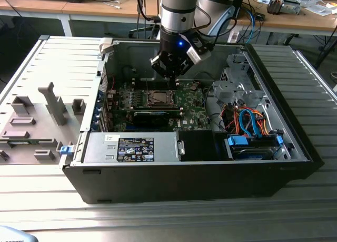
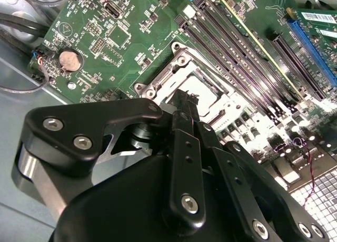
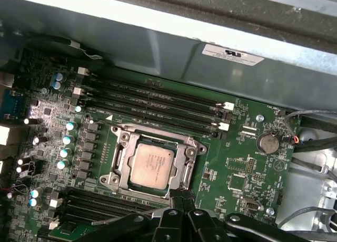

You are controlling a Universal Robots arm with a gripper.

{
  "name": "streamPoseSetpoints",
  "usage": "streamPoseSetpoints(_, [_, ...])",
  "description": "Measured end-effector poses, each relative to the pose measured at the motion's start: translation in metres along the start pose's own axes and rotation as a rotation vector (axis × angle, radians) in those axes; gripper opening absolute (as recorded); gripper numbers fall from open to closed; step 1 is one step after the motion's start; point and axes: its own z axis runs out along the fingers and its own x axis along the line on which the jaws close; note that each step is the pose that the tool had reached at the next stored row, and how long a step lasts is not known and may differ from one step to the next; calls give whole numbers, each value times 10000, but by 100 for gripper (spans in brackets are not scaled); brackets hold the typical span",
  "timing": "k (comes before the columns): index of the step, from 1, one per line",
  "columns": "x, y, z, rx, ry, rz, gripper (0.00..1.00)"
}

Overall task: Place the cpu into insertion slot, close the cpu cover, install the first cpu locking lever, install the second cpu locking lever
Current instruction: 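Install the first cpu locking lever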

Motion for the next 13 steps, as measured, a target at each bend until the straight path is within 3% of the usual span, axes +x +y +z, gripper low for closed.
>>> streamPoseSetpoints(13, [0, 0, 0, -1, -3, -182, 11])
